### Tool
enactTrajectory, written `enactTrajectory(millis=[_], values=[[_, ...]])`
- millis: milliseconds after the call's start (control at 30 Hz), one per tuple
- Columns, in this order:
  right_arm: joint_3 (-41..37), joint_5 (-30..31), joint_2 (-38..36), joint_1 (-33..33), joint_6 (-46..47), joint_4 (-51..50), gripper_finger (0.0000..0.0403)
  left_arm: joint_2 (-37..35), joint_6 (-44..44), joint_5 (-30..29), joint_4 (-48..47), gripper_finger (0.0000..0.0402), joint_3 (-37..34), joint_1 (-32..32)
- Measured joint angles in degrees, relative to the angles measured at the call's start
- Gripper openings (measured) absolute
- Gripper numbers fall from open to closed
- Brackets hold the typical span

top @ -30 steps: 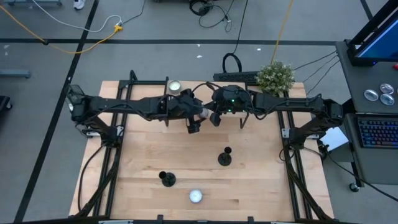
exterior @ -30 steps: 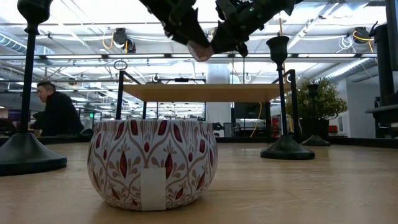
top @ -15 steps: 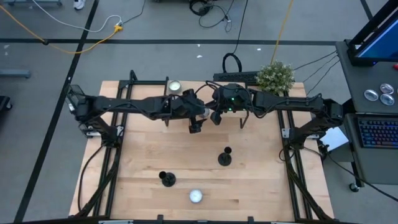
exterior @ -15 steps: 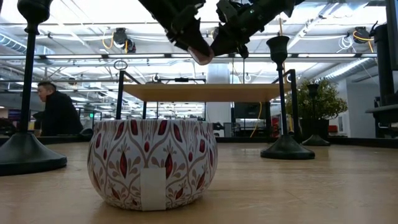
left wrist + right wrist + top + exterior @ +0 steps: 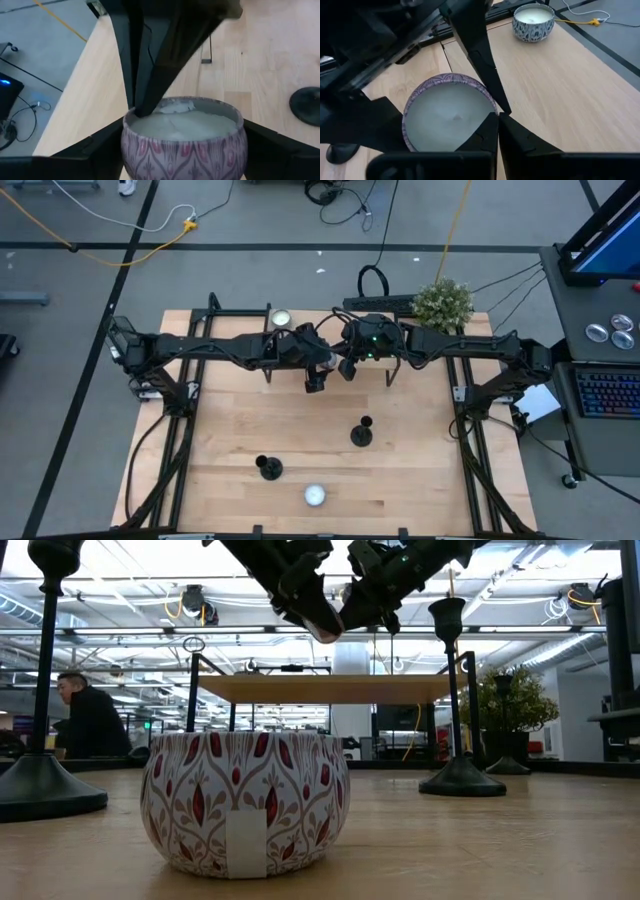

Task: Pick & Place candle stick holders
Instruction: Put the pink scented candle on the shelf

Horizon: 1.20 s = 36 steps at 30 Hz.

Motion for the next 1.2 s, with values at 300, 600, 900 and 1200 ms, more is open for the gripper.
enactTrajectory(millis=[300, 600, 900, 1200], values=[[0.0, 0.1, 0.0, 0.0, 0.2, 0.2, 0.0, -0.1, -0.1, 0.7, 0.5, 0.0301, 0.0, 0.6], [0.0, 0.2, 0.0, 0.0, 0.1, 0.2, 0.0, -0.1, 1.1, 0.1, 1.4, 0.0293, 0.0, 0.6], [0.0, 0.3, 0.0, 0.0, 0.0, 0.7, 0.0, -0.1, 1.5, -2.2, 1.7, 0.0305, 0.0, 0.6], [0.0, 0.3, 0.0, 0.0, 0.0, 0.7, 0.0, -0.1, 2.4, -2.3, 1.8, 0.0311, 0.0, 0.6]])
